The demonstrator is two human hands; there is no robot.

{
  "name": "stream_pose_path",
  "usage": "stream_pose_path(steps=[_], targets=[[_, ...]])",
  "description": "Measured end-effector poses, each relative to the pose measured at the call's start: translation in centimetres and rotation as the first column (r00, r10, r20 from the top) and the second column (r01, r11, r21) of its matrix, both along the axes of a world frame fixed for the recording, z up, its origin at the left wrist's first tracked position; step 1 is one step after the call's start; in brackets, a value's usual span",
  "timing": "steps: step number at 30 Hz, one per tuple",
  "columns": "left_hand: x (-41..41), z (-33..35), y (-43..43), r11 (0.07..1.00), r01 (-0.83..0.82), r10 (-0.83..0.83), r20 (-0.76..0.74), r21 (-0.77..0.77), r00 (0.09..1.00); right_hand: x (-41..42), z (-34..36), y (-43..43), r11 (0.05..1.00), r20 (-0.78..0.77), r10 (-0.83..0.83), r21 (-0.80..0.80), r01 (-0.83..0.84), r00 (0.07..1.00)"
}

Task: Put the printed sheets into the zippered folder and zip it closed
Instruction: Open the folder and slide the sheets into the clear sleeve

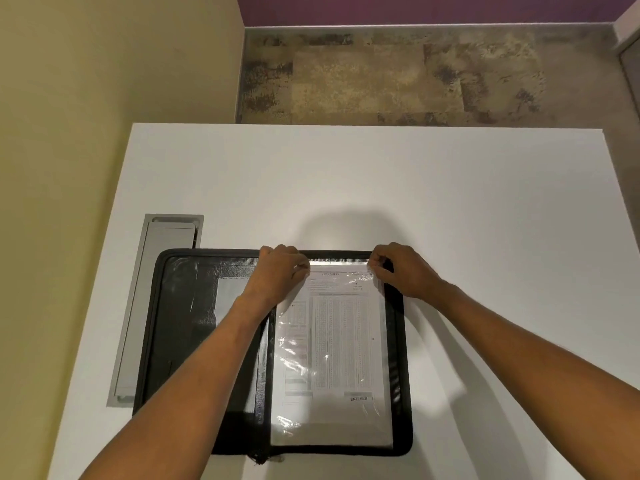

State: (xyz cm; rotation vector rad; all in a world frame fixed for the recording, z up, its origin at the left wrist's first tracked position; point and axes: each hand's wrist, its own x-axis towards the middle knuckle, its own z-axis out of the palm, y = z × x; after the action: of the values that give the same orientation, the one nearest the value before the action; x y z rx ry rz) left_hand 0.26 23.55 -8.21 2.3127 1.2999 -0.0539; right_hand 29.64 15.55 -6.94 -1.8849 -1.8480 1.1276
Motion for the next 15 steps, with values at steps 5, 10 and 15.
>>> stream_pose_path(steps=[5,10,15], targets=[[-0.3,0.4,0.2,0.995,0.071,-0.069,-0.041,0.063,0.997,-0.1,0.4,0.4,0.997,0.025,0.076,0.013,-0.076,0.997],[0.0,0.3,0.5,0.992,0.111,-0.106,-0.075,0.065,0.992,-0.1,0.2,0.4,0.996,0.052,0.085,0.005,-0.085,0.995],[-0.2,-0.4,1.1,0.992,0.128,-0.128,-0.06,-0.006,0.99,-0.2,0.0,0.5,0.991,0.066,0.113,-0.072,-0.109,0.991]])
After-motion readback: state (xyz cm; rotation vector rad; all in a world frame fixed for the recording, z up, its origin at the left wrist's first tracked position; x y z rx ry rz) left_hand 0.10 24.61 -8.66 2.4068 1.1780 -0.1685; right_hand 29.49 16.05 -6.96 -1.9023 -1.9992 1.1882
